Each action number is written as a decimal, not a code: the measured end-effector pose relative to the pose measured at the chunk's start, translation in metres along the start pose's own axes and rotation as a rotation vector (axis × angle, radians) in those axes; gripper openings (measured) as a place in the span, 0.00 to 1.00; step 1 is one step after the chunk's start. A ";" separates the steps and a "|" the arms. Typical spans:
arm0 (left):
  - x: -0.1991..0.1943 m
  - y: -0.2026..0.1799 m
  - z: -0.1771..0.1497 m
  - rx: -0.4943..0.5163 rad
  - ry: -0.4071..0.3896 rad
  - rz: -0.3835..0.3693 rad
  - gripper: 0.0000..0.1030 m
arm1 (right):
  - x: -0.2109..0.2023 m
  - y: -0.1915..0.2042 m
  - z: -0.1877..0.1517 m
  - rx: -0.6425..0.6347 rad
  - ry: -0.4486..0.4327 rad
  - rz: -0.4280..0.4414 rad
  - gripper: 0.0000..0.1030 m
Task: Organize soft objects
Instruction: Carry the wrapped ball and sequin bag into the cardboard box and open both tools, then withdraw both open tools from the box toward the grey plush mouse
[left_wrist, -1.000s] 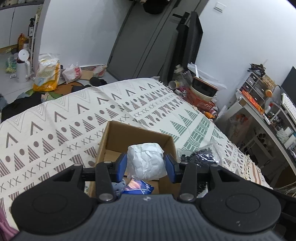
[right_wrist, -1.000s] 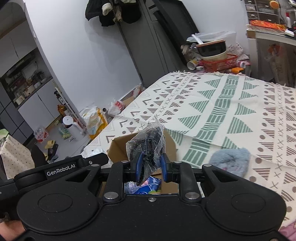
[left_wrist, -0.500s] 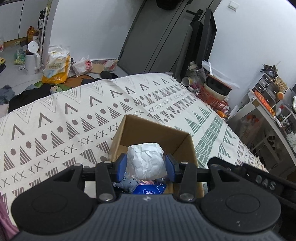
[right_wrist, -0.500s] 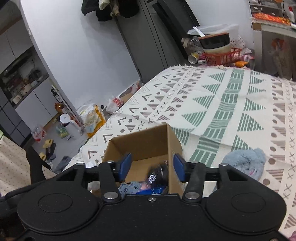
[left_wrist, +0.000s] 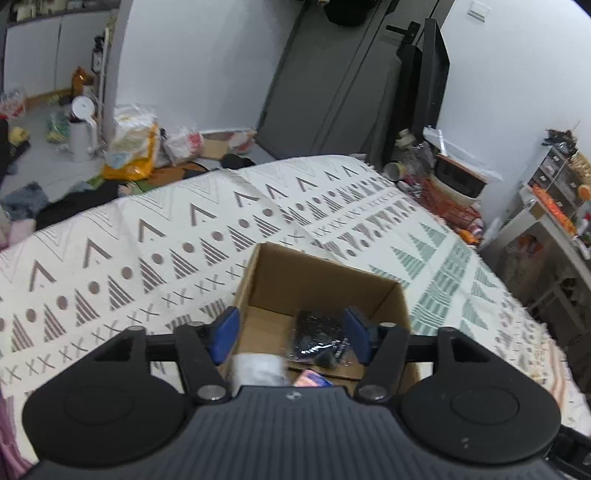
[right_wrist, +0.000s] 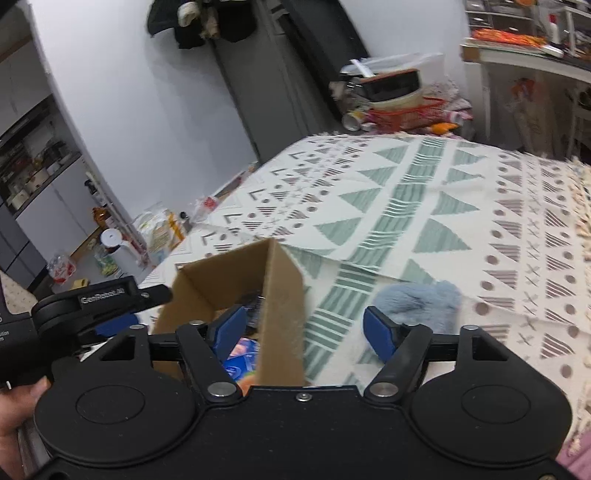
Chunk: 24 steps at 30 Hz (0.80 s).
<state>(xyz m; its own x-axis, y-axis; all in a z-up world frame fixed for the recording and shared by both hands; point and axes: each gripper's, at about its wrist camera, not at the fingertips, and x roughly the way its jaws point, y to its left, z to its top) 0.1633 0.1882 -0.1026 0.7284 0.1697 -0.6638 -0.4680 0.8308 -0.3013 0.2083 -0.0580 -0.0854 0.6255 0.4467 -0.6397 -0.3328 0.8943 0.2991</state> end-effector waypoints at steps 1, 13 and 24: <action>-0.001 -0.002 -0.001 0.015 -0.002 0.007 0.62 | -0.001 -0.005 -0.001 0.007 0.003 -0.005 0.69; -0.009 -0.030 -0.016 0.070 0.053 -0.020 0.63 | -0.023 -0.046 -0.004 0.055 0.012 -0.051 0.70; -0.018 -0.072 -0.039 0.168 0.072 -0.045 0.63 | -0.049 -0.087 0.003 0.037 -0.036 -0.132 0.73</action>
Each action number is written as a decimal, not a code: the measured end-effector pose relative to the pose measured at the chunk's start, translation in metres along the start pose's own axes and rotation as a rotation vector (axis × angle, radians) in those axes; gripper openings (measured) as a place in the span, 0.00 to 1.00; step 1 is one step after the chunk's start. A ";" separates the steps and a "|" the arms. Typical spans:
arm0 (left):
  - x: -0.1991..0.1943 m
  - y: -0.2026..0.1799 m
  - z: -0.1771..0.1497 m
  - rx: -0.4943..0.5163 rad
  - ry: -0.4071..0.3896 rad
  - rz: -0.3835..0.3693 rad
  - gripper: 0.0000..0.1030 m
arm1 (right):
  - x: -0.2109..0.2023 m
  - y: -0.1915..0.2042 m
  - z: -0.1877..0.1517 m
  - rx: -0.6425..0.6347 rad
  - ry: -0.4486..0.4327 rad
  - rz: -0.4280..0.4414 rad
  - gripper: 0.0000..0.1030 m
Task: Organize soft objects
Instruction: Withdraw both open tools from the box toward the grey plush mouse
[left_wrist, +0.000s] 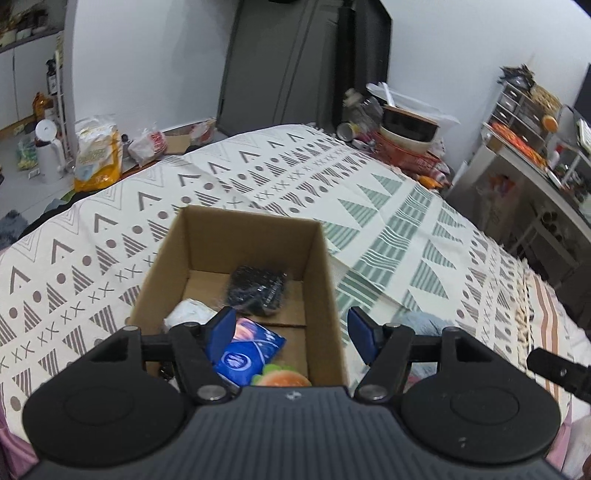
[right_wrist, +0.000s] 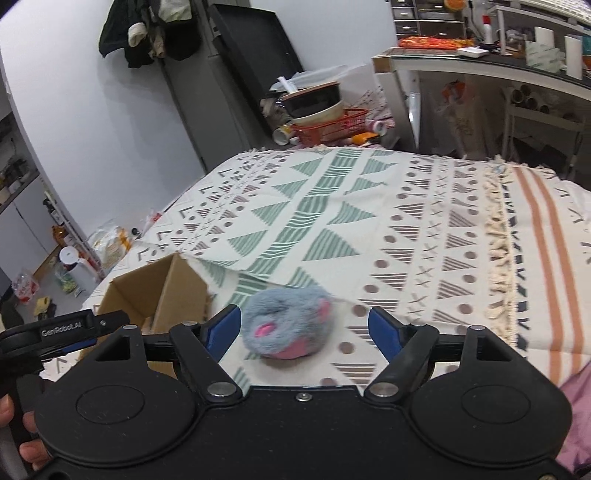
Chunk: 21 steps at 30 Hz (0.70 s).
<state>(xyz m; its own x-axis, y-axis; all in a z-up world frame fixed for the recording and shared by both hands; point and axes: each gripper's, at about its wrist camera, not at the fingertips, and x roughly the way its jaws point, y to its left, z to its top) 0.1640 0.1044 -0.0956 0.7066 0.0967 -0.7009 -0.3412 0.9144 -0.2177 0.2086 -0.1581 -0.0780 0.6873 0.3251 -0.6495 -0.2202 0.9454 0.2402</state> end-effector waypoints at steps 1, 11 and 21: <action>-0.001 -0.004 -0.002 0.009 0.002 -0.005 0.63 | -0.001 -0.003 -0.001 -0.002 -0.001 -0.005 0.73; 0.001 -0.031 -0.016 0.055 0.016 -0.012 0.63 | 0.008 -0.033 -0.012 -0.064 0.005 -0.016 0.75; 0.007 -0.061 -0.025 0.102 0.016 -0.052 0.63 | 0.038 -0.054 -0.032 -0.063 0.040 0.058 0.75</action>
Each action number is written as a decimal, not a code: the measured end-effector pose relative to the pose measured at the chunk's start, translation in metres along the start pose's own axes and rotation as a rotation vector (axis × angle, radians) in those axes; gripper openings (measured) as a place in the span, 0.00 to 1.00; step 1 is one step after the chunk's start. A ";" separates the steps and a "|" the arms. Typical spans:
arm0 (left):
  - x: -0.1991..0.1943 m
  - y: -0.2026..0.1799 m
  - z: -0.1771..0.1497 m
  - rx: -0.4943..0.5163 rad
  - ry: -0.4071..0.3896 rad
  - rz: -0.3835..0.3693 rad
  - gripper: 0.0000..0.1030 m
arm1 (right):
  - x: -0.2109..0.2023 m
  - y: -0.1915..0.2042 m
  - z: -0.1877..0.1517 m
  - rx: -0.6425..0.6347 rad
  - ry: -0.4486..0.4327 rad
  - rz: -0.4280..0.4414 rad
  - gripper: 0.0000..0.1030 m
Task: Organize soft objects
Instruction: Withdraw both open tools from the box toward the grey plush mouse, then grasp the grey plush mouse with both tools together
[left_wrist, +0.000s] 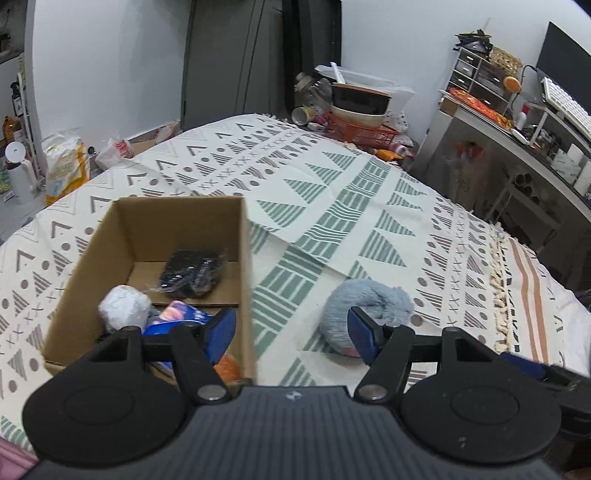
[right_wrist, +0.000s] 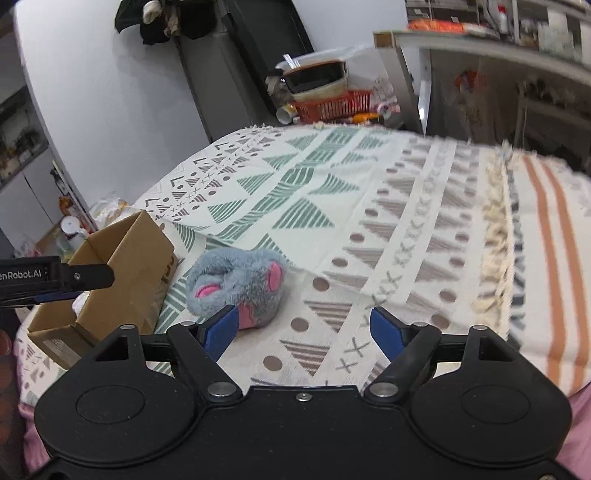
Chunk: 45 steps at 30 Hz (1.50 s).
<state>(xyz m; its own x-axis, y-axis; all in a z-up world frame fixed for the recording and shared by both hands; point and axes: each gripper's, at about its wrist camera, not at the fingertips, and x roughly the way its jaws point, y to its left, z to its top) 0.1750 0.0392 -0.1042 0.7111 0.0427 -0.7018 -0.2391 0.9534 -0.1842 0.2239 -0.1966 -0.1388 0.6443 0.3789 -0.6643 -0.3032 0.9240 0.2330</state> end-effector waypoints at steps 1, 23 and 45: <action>0.001 -0.003 -0.001 0.004 -0.002 -0.001 0.63 | 0.003 -0.003 -0.002 0.023 0.007 0.010 0.75; 0.068 -0.047 -0.007 0.039 0.074 0.005 0.59 | 0.048 -0.033 0.005 0.210 0.078 0.155 0.74; 0.089 -0.052 -0.017 -0.106 0.125 -0.015 0.19 | 0.054 -0.043 0.007 0.290 0.098 0.214 0.73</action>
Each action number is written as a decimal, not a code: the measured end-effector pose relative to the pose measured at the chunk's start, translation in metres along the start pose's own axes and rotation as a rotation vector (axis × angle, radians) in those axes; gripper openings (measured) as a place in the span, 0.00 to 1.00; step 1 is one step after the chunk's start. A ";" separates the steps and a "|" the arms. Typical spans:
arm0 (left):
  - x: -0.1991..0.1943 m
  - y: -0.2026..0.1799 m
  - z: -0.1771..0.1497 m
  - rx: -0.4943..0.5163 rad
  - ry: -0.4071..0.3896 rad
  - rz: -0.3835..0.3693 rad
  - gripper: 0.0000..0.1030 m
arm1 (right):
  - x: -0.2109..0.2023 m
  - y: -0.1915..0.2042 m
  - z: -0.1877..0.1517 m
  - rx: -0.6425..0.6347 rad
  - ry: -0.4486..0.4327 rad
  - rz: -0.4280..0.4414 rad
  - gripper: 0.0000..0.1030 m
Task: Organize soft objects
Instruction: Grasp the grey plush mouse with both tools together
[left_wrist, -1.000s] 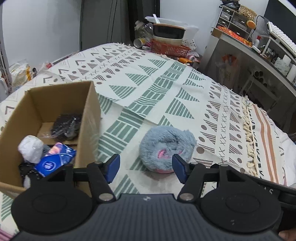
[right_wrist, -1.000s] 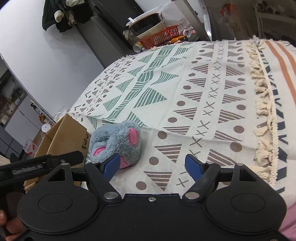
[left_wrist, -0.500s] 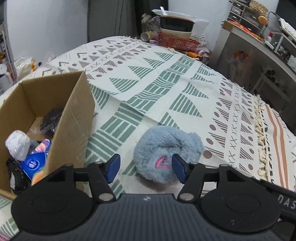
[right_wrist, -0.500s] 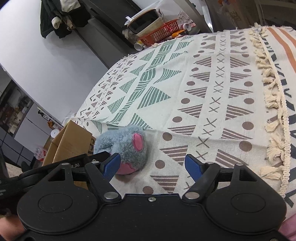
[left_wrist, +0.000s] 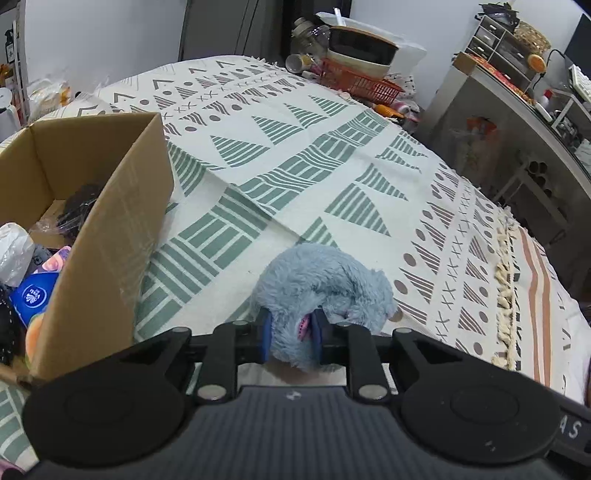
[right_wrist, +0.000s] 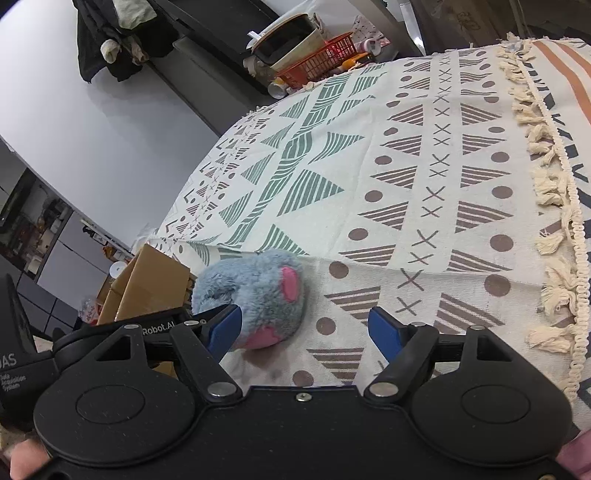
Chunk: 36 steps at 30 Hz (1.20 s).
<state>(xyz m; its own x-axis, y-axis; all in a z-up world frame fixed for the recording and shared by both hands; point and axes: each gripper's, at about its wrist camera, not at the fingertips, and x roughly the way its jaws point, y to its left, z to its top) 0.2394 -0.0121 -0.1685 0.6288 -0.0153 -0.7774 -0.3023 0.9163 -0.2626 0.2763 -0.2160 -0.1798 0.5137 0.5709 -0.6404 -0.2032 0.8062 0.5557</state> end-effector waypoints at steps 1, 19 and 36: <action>-0.001 -0.001 -0.001 0.002 0.001 -0.002 0.19 | -0.001 0.000 0.000 0.001 -0.002 0.002 0.73; -0.030 -0.017 -0.023 -0.003 0.034 -0.109 0.17 | -0.011 -0.010 -0.009 0.106 0.040 0.041 0.15; -0.038 -0.002 -0.034 -0.022 0.060 -0.105 0.17 | -0.010 -0.021 -0.018 0.245 0.087 0.076 0.41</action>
<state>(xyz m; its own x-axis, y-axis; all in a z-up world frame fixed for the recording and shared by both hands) 0.1916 -0.0271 -0.1585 0.6139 -0.1356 -0.7777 -0.2532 0.8993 -0.3567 0.2601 -0.2359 -0.1951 0.4292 0.6478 -0.6294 -0.0248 0.7050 0.7088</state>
